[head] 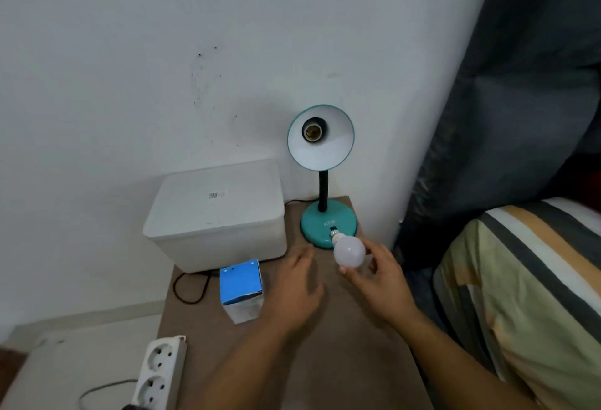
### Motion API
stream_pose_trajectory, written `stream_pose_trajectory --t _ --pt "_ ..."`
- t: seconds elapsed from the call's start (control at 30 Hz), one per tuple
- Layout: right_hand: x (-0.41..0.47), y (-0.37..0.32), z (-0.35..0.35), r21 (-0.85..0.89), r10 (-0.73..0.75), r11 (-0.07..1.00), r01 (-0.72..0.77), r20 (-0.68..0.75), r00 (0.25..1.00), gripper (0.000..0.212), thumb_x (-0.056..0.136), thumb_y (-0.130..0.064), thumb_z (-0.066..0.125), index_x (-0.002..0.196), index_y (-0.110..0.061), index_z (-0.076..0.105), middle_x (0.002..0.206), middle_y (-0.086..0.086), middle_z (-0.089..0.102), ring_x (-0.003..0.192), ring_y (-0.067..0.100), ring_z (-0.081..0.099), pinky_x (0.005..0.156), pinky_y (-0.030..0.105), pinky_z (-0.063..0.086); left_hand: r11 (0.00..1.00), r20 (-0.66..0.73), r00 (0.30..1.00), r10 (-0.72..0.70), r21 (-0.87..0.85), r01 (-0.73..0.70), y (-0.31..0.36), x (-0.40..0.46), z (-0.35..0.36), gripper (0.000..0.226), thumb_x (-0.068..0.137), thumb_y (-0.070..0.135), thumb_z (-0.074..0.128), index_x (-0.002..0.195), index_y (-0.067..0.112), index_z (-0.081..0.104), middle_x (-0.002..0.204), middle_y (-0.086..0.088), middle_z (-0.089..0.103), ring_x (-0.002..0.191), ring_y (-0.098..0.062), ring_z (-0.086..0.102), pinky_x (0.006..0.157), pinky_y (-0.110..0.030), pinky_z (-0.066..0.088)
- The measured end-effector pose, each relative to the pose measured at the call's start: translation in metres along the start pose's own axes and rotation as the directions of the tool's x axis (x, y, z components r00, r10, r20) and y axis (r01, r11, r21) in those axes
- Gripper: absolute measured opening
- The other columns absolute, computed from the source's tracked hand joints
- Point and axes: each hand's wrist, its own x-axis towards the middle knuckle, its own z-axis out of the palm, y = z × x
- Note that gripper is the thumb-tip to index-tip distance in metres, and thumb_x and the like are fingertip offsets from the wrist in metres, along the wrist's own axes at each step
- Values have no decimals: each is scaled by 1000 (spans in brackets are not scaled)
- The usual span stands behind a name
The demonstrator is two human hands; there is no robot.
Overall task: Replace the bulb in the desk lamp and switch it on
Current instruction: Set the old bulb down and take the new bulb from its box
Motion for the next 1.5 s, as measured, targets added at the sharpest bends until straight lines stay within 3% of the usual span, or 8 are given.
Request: stream_pose_trajectory --t 0.07,0.2,0.43,0.5,0.6,0.83,1.07,1.5 --pt "3 11 6 -23 26 999 -26 36 999 63 74 -49 76 130 -38 50 123 -15 53 110 5 53 93 36 51 998 57 997 -55 11 54 -9 -2 15 75 93 39 60 157 21 26 164 1 24 150 -16 23 123 -36 24" --pt "11 24 19 -44 22 999 -18 94 995 66 72 -49 77 130 -30 52 124 -9 57 113 11 54 94 42 50 992 100 990 -101 83 93 -21 -1 36 77 94 41 56 158 18 19 166 -2 20 153 -19 14 125 -37 18" --pt "13 37 35 -93 22 996 -10 128 991 58 75 -38 78 127 -33 51 127 -9 57 114 6 51 100 33 44 976 83 994 -73 212 54 -34 -4 56 80 94 52 45 159 14 15 168 -3 13 155 -20 5 126 -34 7" --pt "13 38 38 -120 29 993 -13 136 990 59 76 -42 76 128 -37 49 128 -11 55 114 4 49 100 29 42 973 51 997 -59 228 46 -39 -6 61 82 92 56 38 159 13 19 167 -4 16 155 -19 6 126 -33 8" --pt "14 41 42 -150 29 989 -12 118 993 58 74 -50 72 127 -41 48 126 -16 56 115 5 52 99 36 46 968 26 999 -36 250 29 -44 -9 67 85 89 60 30 158 11 24 166 -5 19 155 -20 10 126 -33 8" --pt "11 41 45 -242 9 970 18 109 994 67 77 -51 70 137 -35 43 135 -12 53 123 8 44 106 34 35 966 33 999 -24 256 15 -45 -7 66 82 90 59 33 158 13 22 167 -2 17 155 -18 7 123 -28 2" --pt "10 35 45 -267 37 964 -2 128 991 70 76 -52 70 137 -35 41 135 -11 52 123 12 45 105 39 37 969 57 997 -42 247 27 -44 -8 64 86 87 62 27 159 14 20 168 0 14 155 -17 3 125 -30 5" --pt "7 28 41 -252 129 964 -85 163 978 80 74 -52 72 143 -32 35 142 -7 47 129 14 41 108 40 36 978 118 989 -85 198 61 -39 -5 56 80 96 52 47 159 15 17 168 0 10 155 -17 0 125 -31 7"
